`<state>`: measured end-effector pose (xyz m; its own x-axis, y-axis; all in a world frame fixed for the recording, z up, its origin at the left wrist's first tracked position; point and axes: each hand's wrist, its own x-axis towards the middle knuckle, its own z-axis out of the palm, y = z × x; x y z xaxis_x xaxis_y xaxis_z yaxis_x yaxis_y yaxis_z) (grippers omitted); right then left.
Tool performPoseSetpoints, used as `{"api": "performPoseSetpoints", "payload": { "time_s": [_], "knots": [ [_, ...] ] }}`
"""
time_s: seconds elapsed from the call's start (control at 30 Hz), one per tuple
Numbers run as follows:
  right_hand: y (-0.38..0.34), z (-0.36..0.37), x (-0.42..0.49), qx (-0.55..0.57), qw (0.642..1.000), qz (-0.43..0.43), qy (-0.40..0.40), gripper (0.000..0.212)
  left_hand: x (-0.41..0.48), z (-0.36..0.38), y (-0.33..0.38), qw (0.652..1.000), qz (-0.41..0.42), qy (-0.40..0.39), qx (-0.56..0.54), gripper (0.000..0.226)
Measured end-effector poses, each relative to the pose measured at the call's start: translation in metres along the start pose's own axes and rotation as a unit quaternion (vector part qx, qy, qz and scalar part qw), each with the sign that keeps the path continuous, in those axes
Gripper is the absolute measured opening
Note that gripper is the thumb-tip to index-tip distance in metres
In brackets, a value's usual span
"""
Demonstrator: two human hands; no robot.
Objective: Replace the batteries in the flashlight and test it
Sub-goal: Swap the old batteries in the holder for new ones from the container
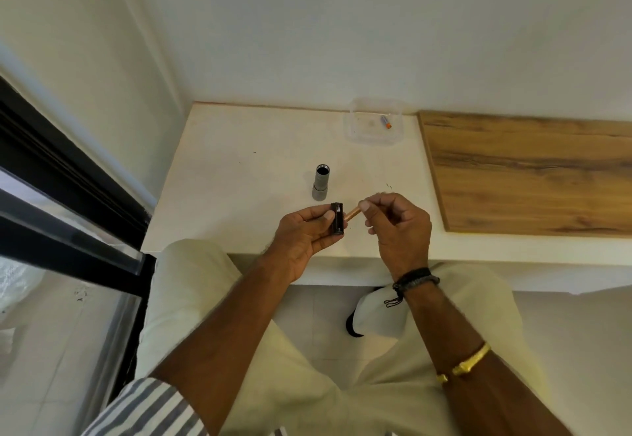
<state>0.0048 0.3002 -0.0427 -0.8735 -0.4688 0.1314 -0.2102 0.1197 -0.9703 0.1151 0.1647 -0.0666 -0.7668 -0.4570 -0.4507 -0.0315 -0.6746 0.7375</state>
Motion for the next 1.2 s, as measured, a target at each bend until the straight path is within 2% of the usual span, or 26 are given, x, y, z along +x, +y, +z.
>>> {"api": "performPoseSetpoints", "payload": {
  "time_s": [0.23, 0.5, 0.7, 1.07, 1.2],
  "knots": [
    [0.001, 0.004, -0.003, -0.068, 0.996, -0.041, -0.027, 0.008, -0.003, 0.002, 0.0, 0.999, 0.001, -0.014, 0.034, 0.027],
    [0.0, 0.009, -0.008, -0.081, 0.994, -0.052, -0.042, 0.007, -0.006, 0.005, 0.001, 0.997, 0.033, -0.009, 0.063, 0.021],
    [0.0, 0.011, -0.015, -0.109, 0.991, -0.068, -0.041, 0.014, -0.007, 0.006, 0.001, 0.997, 0.037, -0.001, 0.063, 0.019],
    [0.002, 0.011, -0.021, -0.166, 0.974, -0.148, -0.049, 0.021, -0.005, 0.005, 0.0, 0.999, 0.018, -0.013, 0.038, 0.016],
    [0.002, 0.01, -0.017, -0.144, 0.982, -0.115, -0.041, 0.02, -0.003, 0.006, 0.001, 0.999, 0.008, -0.03, 0.036, 0.018]
  ]
}}
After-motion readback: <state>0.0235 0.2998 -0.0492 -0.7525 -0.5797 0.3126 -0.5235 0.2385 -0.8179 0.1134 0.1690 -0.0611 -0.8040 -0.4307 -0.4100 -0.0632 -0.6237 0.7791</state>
